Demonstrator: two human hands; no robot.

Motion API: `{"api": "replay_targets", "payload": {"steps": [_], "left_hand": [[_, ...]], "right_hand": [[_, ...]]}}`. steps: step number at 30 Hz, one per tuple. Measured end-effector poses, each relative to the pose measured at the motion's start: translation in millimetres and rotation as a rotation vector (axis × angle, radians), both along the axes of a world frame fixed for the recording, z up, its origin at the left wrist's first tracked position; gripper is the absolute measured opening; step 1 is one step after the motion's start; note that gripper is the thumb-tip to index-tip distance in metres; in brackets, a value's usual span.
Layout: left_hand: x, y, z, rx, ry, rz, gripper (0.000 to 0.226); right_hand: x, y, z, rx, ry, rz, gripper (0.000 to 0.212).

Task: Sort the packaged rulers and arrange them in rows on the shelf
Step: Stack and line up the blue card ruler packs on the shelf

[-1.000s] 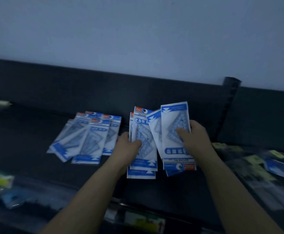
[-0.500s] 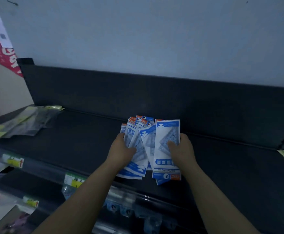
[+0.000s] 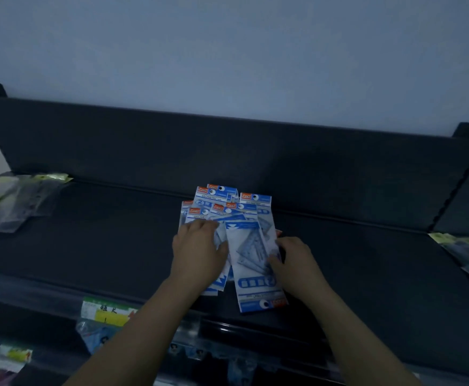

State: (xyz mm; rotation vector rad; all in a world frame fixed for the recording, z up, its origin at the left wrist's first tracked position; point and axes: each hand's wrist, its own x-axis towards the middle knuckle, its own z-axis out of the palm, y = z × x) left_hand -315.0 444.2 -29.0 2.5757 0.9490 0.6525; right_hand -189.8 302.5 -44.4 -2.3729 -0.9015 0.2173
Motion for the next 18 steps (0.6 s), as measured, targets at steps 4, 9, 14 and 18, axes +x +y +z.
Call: {"api": "replay_targets", "payload": {"steps": [4,9,14,18], "left_hand": [[17,-14,-4,0.04,0.026,-0.081,0.048],[36,-23,-5,0.061,0.167,-0.103,0.061],[55,-16,-10,0.031,0.394,-0.015,0.077],[59,-16,-17,-0.002,0.428,0.022,0.078]], "right_hand": [[16,-27,6,-0.03,-0.004,-0.113,0.046],[33,-30,10,0.014,0.057,-0.128,0.043],[60,0,7,-0.042,0.093,-0.13,0.036],[75,25,2,-0.106,0.065,-0.124,0.026]]}}
